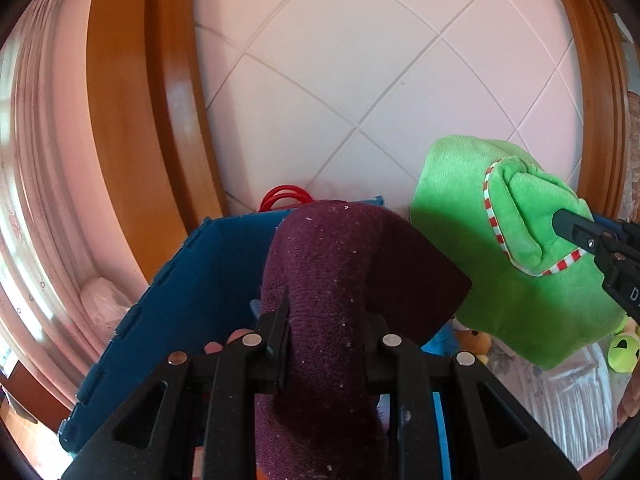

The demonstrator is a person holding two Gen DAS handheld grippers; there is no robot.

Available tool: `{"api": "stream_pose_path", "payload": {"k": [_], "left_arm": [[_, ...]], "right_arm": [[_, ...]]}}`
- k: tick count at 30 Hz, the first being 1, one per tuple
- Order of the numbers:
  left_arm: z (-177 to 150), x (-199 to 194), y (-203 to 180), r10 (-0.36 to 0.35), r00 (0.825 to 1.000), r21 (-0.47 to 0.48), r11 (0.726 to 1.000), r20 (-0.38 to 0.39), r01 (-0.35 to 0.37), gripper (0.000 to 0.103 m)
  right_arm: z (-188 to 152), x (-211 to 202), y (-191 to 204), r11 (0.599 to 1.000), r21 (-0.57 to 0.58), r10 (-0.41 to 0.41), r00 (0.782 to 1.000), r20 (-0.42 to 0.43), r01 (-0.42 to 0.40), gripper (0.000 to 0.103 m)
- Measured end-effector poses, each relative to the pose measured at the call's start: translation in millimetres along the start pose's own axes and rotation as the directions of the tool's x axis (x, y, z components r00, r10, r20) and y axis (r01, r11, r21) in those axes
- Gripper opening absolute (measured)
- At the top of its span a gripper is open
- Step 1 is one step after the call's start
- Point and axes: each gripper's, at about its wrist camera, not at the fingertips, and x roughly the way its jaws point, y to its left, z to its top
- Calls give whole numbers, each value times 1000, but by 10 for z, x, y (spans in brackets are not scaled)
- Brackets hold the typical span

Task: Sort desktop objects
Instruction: 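Carry both plushes over the blue crate and open both tools to drop them, then withdraw both tools from the crate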

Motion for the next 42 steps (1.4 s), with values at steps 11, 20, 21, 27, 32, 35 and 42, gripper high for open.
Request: {"api": "stream_pose_path", "payload": {"k": [11,20,21,27,32,35,42], "left_arm": [[-312,375,1085,74,980,-71,994,-185,-89,26],[-493,446,1222,62,973,-96,992,-220,-85,51],[-498,425,1221,57,976,-98,992,-208,-79,59],[-558,186,1137,30,988,-114,992,-151,-48,66],[-604,-135,965,42,989,-163,984,-141,-65,69],[-657,-368,797,87,989,-192,975,-117,-108,70],[-808,-812,319,61,995,-227,971,-79,-78,83]], "right_arm": [[-72,607,1320,990,-36,127,976,-176,-136,20],[-370,935,1640,992,-36,102,952,-289,-117,67],[-379,921,1631,993,-38,94,953,-289,-109,81],[-346,612,1548,995,-72,50,972,-228,-69,103],[-373,258,1339,995,-78,36,977,-210,-54,103],[-436,16,1137,995,-82,30,979,-203,-48,103],[-652,-566,597,998,-22,47,981,-188,-52,103]]}}
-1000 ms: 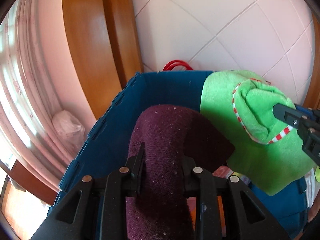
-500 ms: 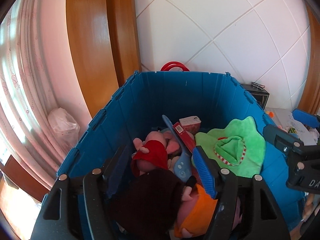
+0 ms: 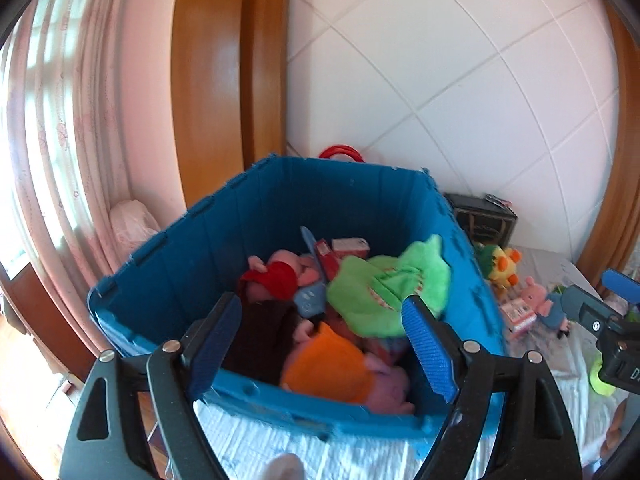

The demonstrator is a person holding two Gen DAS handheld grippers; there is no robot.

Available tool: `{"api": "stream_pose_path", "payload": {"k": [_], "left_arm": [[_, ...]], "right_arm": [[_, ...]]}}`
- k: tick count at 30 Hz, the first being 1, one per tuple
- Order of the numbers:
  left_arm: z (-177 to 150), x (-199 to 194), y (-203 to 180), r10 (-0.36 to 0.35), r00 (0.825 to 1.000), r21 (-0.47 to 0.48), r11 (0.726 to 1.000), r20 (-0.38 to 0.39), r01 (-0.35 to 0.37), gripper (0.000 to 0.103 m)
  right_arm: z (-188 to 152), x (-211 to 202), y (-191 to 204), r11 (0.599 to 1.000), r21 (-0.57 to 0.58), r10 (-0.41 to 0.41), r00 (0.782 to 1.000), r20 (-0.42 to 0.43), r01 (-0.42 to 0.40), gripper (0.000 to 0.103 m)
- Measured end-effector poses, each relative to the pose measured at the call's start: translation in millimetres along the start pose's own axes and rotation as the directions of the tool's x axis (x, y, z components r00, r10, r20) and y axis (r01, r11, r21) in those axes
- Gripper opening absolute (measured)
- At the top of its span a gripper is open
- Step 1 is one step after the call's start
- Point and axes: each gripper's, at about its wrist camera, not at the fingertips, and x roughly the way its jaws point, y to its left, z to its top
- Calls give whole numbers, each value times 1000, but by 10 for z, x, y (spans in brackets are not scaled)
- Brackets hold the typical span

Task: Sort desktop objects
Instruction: 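Withdraw both tools from the crate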

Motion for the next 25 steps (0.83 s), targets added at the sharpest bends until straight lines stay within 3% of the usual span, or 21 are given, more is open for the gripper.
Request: {"api": "stream_pose_path", "payload": {"k": [5,9,25], "left_arm": [[-173,-193,-226,65,998,28,998,-21,-64,83],[-242,-307,-277,66,997,35,997,-41,-64,83],[-307,-675,-436,45,999,54,998,18,-46,83]], "right_arm": [[-196,-218,-230,998,48,32,999,-10,-32,103],[-282,-354,-282,998,50,26,1000,-15,-25,103],[-386,-740,-331,998,59,7,1000,22,-8,103]]}}
